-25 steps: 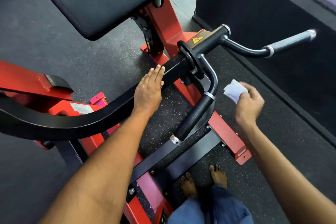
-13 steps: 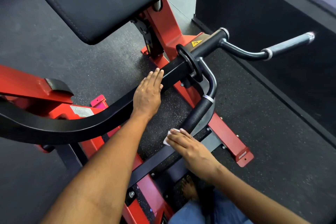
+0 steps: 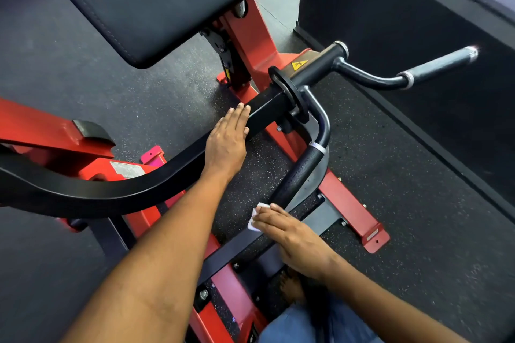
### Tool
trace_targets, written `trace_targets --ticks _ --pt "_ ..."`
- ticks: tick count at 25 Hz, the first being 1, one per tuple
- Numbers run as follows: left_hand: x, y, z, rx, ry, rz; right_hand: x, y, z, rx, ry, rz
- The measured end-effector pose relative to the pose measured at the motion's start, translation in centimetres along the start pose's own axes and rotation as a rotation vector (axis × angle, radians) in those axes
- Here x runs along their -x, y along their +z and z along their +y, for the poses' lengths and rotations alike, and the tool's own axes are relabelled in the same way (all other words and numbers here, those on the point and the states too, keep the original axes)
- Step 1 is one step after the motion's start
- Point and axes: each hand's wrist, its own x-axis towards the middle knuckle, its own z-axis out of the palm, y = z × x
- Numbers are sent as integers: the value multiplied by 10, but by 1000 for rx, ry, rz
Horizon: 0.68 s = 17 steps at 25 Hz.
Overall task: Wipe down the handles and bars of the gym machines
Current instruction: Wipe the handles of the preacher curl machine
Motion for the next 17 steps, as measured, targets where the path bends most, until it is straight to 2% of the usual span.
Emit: trace_targets --ticks 1,2,3,5,6,7,9,10,13,15,17 --pt "0 0 0 -1 -1 -1 7 -2 -9 -94 60 70" --pt "0 0 0 0 -2 -4 12 -7 -15 -184 192 247" --pt "0 0 0 -1 -2 -4 13 -16 -14 -272 420 489" --pt "0 1 0 -8 -5 6 -2 -48 9 -485 994 952" --pt "0 2 0 -10 -5 9 -15 -65 30 -659 1180 1029" --pt "0 1 0 -13 -4 8 -29 -82 49 -844 1220 1010" --pt "0 1 1 -17 -5 6 -49 -98 69 -1115 1064 904" --pt "0 1 1 -15 -9 6 -54 -98 68 -1171 1012 854" --pt "1 -2 3 -11 -11 -1 -40 -62 43 -1233 1051 694" --pt "1 -2 4 -16 -16 1 -23 -25 22 -1318 1117 530" --pt "1 -3 3 -20 -15 -4 -12 -4 5 -1268 1206 410"
